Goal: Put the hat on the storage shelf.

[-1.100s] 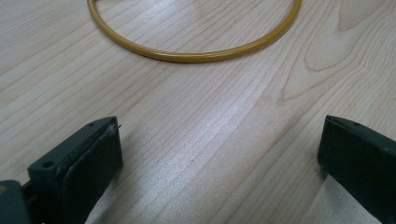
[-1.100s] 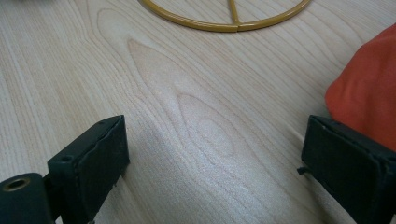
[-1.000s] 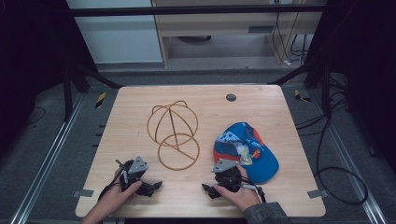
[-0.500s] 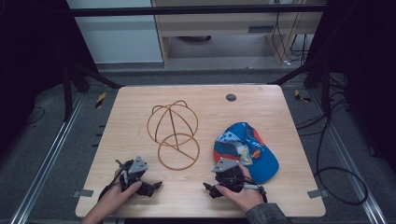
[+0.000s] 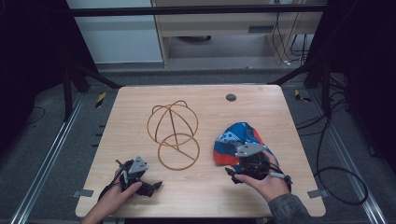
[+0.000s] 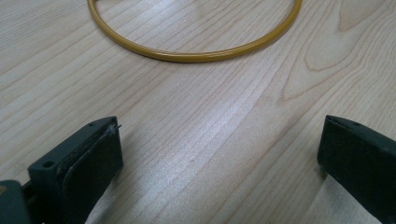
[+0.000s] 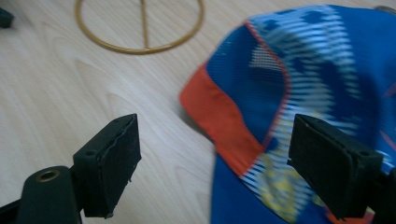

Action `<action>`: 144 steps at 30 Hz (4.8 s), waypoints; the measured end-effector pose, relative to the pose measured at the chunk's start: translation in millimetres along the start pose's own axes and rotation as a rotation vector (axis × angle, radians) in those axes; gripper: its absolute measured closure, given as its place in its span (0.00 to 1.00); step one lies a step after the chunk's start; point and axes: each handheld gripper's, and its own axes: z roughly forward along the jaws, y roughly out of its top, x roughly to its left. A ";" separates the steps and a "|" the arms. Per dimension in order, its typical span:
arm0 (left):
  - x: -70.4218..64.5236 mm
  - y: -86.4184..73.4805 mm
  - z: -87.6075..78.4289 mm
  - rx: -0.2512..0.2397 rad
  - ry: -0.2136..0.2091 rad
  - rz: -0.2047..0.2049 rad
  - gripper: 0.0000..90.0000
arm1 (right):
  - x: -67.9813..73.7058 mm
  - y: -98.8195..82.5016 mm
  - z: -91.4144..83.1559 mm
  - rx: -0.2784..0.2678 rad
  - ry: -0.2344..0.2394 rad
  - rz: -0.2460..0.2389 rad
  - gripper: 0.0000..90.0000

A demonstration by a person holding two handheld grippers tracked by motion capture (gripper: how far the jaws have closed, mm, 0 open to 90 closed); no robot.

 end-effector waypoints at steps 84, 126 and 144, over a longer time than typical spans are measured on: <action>-1.1 1.3 1.4 -0.001 0.012 -0.013 0.00 | -97.8 66.0 -53.8 0.127 0.093 0.105 1.00; -1.2 1.6 2.0 -0.007 0.014 -0.015 0.00 | -92.2 103.3 -96.6 -0.024 0.074 0.066 1.00; -1.1 1.7 2.0 -0.005 0.012 -0.016 0.00 | -89.1 140.3 -124.7 -0.104 0.049 0.028 1.00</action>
